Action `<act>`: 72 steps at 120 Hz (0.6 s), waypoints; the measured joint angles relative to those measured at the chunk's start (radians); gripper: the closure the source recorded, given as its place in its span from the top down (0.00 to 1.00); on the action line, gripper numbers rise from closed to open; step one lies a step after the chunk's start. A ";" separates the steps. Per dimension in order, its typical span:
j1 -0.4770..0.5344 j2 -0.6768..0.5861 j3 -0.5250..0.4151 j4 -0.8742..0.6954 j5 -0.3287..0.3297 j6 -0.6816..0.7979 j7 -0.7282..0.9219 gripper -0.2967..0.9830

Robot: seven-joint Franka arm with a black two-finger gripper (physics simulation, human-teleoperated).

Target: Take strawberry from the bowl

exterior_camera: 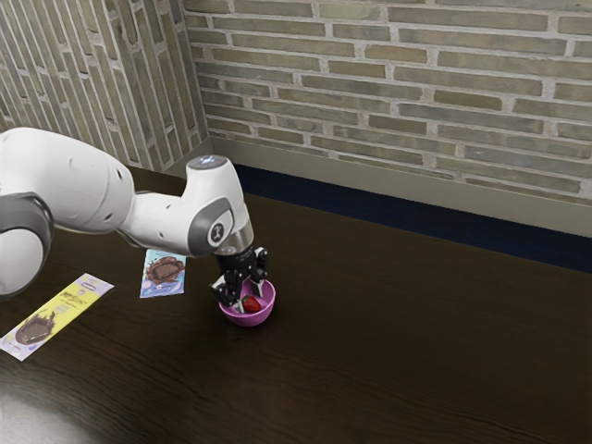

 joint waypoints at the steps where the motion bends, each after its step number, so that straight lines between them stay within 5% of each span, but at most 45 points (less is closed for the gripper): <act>1: 0.000 0.000 0.000 0.000 0.000 0.000 0.000 0.50; 72: -0.002 0.021 -0.001 0.003 -0.009 0.014 0.019 0.51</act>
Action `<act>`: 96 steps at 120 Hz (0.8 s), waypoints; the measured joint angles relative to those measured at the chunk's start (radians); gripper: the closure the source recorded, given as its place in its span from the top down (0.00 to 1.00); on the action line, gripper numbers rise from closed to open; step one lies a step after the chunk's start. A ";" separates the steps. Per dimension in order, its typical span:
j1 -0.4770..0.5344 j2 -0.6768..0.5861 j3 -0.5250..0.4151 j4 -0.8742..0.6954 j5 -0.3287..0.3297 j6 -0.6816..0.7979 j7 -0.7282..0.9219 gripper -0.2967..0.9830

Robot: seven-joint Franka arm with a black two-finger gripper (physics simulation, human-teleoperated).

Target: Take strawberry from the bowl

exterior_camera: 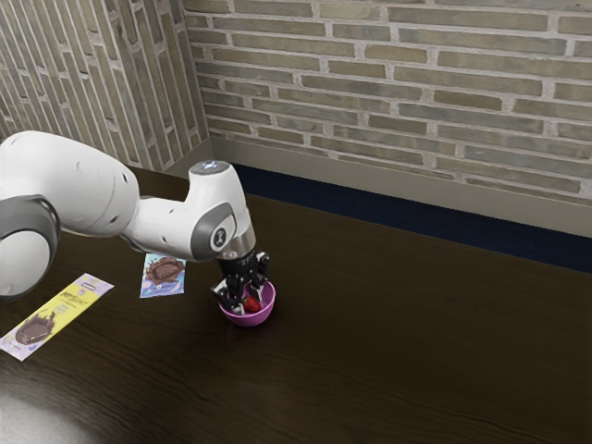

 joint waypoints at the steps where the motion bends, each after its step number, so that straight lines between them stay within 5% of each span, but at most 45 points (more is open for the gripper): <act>1: 0.000 0.000 0.000 0.000 0.000 0.000 0.001 0.49; 21: -0.004 -0.004 0.002 0.000 0.008 -0.002 -0.008 0.39; 62: -0.013 -0.061 0.002 -0.003 0.014 -0.016 -0.022 0.36; 96: -0.128 -0.162 0.014 0.020 0.036 -0.077 -0.032 0.31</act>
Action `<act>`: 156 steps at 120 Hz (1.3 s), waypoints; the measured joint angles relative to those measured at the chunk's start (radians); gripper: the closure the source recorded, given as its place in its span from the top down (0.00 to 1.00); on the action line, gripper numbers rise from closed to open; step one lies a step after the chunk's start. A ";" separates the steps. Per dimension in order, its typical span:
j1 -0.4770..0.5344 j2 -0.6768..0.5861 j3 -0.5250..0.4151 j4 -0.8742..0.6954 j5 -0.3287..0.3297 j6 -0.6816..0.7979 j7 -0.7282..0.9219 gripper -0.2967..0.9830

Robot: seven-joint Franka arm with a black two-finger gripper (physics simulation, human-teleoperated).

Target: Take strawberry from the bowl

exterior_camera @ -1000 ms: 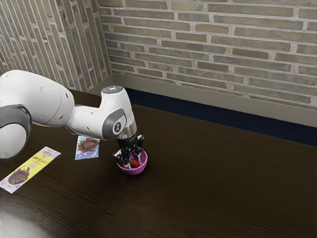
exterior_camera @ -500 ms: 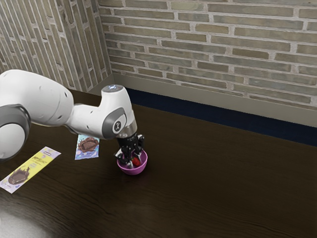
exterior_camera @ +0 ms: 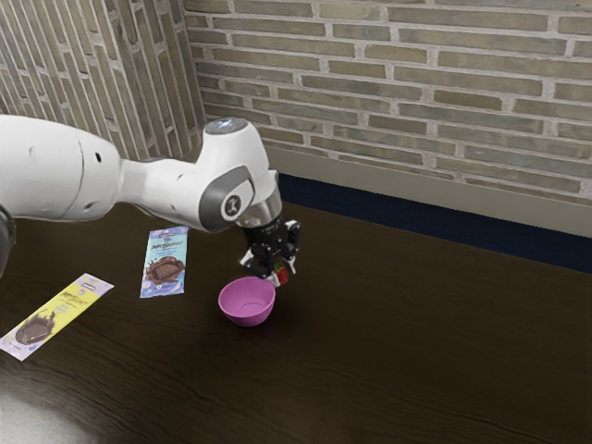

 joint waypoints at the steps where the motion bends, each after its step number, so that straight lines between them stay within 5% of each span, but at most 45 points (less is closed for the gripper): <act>1: -0.004 0.000 0.000 0.003 0.001 -0.002 0.000 0.31; 62: -0.224 0.176 -0.012 0.154 0.009 -0.039 -0.010 0.31; 100: -0.217 0.186 -0.012 0.162 0.003 -0.035 -0.005 0.64; 120: -0.206 0.063 0.019 0.162 0.009 -0.124 0.037 0.70; 146: -0.192 -0.104 0.272 0.313 0.069 -0.399 0.312 0.73; 156: -0.056 -0.136 0.223 0.410 0.090 -0.503 0.437 0.74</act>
